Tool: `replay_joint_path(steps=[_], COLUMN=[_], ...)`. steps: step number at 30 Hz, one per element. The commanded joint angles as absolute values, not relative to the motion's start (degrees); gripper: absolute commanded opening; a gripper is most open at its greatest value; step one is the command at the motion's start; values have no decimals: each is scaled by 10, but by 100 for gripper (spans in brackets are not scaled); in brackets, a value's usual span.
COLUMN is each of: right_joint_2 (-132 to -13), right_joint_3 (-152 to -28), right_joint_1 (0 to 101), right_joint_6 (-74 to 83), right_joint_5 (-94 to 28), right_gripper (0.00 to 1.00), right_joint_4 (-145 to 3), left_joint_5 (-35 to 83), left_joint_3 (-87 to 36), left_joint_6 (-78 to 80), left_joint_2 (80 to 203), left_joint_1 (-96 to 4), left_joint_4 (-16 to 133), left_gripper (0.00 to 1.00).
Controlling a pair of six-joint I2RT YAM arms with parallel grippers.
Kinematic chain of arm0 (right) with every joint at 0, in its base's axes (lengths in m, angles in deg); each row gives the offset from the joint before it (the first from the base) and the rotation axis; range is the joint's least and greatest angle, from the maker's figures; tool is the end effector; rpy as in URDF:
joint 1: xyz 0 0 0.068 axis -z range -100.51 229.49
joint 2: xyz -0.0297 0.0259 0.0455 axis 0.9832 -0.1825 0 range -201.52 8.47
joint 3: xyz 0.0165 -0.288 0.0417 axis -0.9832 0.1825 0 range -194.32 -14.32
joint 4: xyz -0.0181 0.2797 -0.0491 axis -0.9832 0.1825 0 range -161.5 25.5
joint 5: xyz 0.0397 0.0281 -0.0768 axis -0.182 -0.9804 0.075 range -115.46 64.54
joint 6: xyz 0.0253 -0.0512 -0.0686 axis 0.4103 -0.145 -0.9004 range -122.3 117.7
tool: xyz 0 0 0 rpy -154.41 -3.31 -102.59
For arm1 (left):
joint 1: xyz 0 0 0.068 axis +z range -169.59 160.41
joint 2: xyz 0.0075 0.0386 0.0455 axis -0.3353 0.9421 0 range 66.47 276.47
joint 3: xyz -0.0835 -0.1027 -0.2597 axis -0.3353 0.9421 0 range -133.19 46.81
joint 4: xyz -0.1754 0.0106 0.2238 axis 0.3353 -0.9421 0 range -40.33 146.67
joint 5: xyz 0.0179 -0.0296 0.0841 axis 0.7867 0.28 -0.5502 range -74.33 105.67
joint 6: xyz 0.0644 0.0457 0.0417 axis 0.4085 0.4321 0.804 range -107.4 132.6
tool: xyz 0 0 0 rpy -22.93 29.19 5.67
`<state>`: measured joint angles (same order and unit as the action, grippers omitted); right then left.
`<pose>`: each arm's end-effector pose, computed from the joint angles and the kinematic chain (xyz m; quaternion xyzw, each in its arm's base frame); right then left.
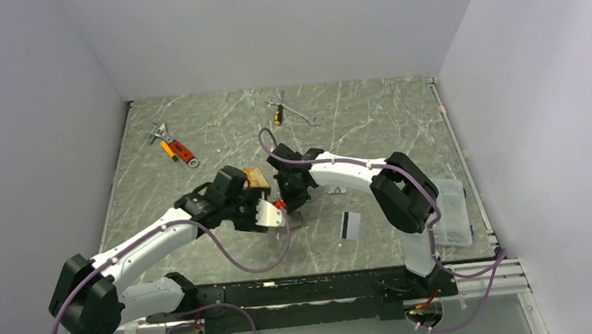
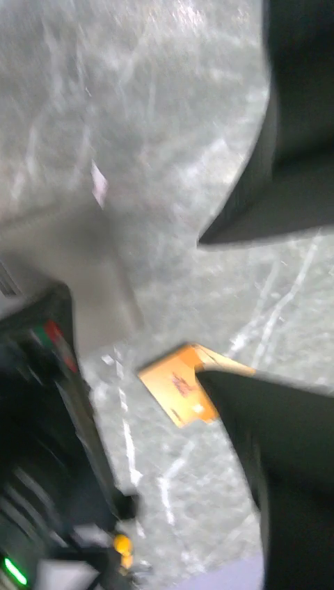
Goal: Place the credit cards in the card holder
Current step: Close the card holder at the center of the board.
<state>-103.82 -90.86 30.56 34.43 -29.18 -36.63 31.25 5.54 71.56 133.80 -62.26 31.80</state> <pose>0.2800 0.3292 0.1221 -0.1101 0.9791 0.1378 0.1016 0.1872 -0.2016 0.1935 0.7524 0.5548 -0.0795 0.3461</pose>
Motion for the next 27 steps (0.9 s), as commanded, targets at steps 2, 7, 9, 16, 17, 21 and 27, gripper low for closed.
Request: replay_joint_path(steps=[2,7,9,16,17,21,27], right_joint_2=[-1131,-1146,-1156,-1198,-1204,-1237,-1304], right_joint_3=[-858,-850,-844,-790,-783,-770,-761], right_joint_1=[275,267,263,261,260,253,247], right_joint_6=[348,356,358,373,375,380,386], right_joint_5=[-240,-238,-239,-249,-247,-220,-210], right_gripper=[0,0,0,0,0,0,0], right_joint_4=[-319,-324,-330,-381,-386,-401,-410], left_joint_5=[386,445,479,603,600,587,565], left_joint_3=[15,18,19,-12,-11,22,69], left_joint_6=[680,659,641,548,519,458,448], left_joint_2=[1278,1210,1195,1275,1289,1316,1296], left_joint_1=[-500,-354,-278,-71,-61,-43,-43], left_joint_4=[246,241,248,255,264,302,340], left_gripper=[97,99,99,99,99,99,99])
